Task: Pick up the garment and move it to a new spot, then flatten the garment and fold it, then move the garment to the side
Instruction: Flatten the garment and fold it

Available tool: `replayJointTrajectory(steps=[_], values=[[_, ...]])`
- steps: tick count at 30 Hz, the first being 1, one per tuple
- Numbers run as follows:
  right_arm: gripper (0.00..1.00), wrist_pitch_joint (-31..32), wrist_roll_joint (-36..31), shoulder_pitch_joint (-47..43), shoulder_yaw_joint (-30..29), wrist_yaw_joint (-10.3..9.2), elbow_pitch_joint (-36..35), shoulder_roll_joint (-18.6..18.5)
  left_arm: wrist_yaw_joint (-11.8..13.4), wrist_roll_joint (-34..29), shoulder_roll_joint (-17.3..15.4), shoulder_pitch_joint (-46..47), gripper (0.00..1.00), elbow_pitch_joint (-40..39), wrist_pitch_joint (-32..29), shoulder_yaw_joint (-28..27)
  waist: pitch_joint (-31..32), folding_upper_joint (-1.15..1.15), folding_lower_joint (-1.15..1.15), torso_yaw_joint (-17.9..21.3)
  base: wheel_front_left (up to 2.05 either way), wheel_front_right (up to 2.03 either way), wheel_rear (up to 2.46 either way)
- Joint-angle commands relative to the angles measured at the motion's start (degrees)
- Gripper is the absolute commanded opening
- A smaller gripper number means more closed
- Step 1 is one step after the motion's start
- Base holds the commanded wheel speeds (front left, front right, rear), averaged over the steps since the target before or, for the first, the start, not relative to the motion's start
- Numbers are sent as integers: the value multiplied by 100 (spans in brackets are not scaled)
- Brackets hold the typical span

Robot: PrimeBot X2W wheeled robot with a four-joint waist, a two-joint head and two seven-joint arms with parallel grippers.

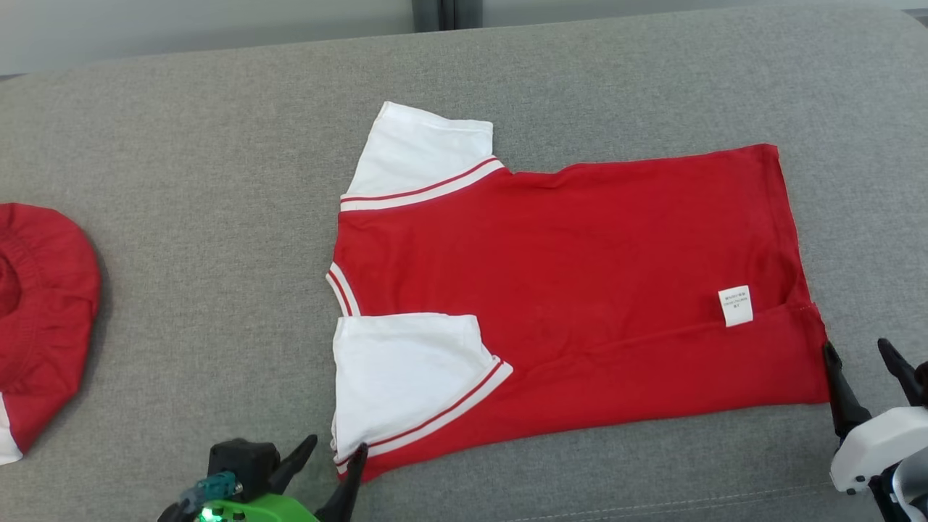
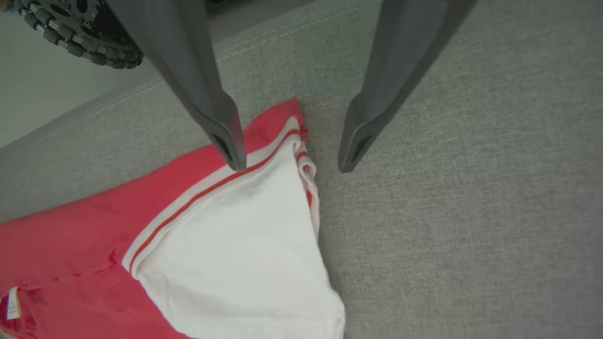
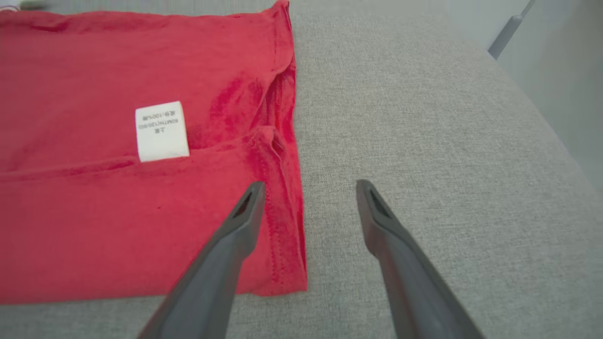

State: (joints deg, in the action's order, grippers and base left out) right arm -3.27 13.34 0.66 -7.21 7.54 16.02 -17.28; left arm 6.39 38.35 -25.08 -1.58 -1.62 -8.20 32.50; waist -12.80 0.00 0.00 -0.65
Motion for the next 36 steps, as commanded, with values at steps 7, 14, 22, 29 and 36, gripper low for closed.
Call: replayJointTrajectory(steps=[7,14,22,29,36], values=[[100,-361,64,339,132,-10,-545,18,111,-23,-243,843,100,-638,-127,-468,-284,0,0,86,0,0,0],[100,-306,223,1146,527,-10,-491,-68,-226,175,-433,2807,100,-688,-1077,-773,-931,0,0,152,0,0,0],[100,-389,353,1707,744,-11,-504,-110,-662,704,-393,5036,100,421,-2757,-667,-1577,0,0,346,0,0,0],[100,-539,465,1959,878,-11,-473,-72,-828,763,-331,6156,100,1321,-3525,-513,-1969,0,0,670,0,0,0],[100,-703,487,2095,918,-11,-398,-13,-974,578,-319,6608,100,1865,-3601,-363,-2234,0,0,921,0,0,0]])
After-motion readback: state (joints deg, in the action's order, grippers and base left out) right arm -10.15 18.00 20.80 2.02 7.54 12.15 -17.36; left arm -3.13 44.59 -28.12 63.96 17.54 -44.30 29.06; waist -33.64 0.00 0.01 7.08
